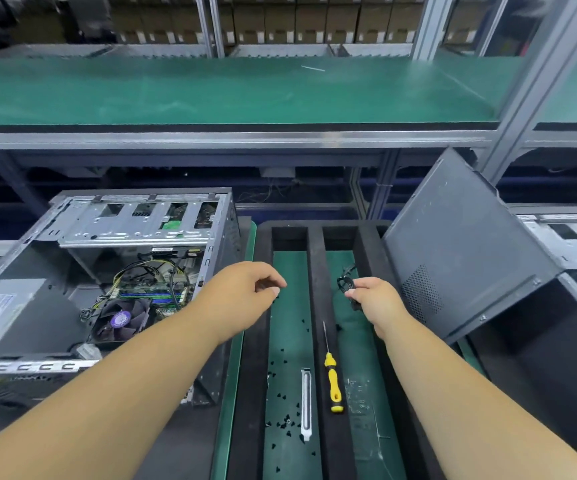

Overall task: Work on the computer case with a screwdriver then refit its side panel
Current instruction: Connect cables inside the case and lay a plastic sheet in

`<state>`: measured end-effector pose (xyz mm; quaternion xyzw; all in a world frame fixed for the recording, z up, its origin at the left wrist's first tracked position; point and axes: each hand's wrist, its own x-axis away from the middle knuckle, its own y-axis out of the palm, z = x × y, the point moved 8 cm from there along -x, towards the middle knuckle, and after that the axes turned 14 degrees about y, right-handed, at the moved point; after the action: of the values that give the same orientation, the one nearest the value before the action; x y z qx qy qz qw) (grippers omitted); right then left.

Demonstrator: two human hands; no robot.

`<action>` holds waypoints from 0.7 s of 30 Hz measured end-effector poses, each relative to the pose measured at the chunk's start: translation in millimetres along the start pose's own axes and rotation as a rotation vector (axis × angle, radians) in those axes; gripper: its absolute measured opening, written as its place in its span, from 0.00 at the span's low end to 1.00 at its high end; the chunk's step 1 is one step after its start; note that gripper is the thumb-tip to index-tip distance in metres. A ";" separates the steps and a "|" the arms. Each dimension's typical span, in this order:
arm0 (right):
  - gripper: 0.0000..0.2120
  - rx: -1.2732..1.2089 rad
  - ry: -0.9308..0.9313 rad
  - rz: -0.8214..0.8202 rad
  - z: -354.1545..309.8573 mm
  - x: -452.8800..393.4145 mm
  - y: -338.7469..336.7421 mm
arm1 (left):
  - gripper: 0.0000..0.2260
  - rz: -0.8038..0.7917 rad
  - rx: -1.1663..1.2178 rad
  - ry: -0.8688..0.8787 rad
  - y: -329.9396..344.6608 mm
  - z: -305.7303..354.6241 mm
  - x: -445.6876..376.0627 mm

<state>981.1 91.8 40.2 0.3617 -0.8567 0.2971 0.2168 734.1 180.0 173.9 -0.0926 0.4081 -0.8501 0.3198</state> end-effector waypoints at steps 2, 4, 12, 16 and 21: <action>0.17 -0.037 -0.058 -0.009 -15.9 14.5 -10.8 | 0.08 0.005 0.019 -0.006 1.3 2.9 -1.1; 0.11 -0.052 -0.148 -0.027 -35.3 33.1 -19.2 | 0.08 0.019 0.055 -0.014 2.8 4.8 -2.9; 0.13 -0.080 -0.401 -0.162 -96.8 114.6 -32.6 | 0.21 0.121 0.280 -0.171 0.1 -3.2 -15.7; 0.15 -0.126 -0.481 -0.294 -116.2 147.6 -26.6 | 0.34 0.128 0.247 -0.115 -17.1 2.2 -21.4; 0.17 -0.193 -0.533 -0.356 -130.8 165.1 -20.7 | 0.09 0.078 0.602 -0.004 -33.3 15.5 -18.9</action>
<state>910.7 86.2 239.7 0.5483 -0.8309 0.0670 0.0669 739.7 197.2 211.0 0.0203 0.1405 -0.9197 0.3661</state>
